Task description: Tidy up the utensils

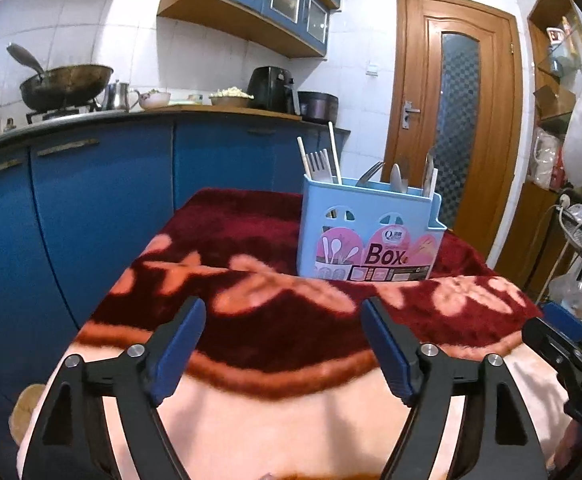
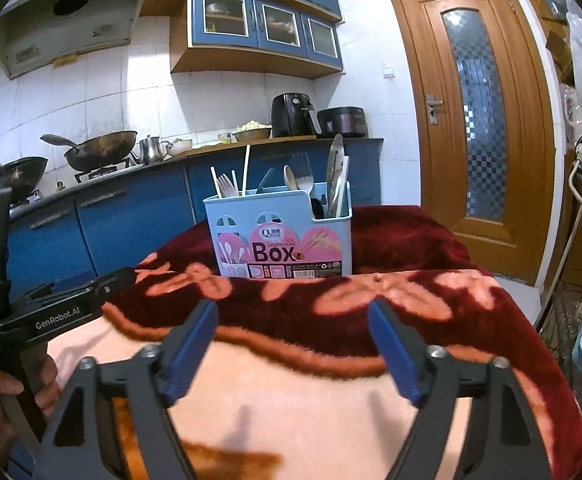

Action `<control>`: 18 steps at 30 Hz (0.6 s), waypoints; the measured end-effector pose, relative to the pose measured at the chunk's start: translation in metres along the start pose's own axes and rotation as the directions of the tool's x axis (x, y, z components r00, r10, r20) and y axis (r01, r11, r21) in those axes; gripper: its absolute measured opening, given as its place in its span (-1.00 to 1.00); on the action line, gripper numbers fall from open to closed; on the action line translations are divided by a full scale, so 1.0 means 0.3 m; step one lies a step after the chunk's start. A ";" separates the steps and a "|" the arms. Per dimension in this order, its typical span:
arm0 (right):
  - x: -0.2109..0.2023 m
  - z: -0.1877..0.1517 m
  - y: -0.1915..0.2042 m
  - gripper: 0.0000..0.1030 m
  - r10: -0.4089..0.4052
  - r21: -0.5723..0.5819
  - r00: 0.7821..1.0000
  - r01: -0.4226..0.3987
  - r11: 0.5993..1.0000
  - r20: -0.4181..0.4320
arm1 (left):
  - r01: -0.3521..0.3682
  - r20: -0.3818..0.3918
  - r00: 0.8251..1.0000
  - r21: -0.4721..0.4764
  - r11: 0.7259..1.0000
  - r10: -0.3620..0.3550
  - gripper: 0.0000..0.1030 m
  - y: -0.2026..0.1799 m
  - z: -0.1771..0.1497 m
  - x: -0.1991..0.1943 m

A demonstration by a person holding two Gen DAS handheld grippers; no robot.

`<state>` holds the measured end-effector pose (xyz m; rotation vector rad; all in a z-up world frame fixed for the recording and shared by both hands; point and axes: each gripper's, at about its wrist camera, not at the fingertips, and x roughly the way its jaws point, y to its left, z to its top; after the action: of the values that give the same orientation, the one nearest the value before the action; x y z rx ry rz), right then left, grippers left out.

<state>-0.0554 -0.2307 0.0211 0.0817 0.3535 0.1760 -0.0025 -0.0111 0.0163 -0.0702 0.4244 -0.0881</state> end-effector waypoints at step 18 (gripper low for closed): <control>0.030 -0.027 -0.057 1.00 -0.121 0.020 0.992 0.121 0.992 0.033 | -0.018 0.002 1.000 0.035 0.999 0.017 0.68 -0.027 -0.041 0.024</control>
<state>-0.0473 -0.2456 0.0088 0.0804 0.3244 0.0515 -0.0017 -0.0204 0.0029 -0.0320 0.4214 -0.0783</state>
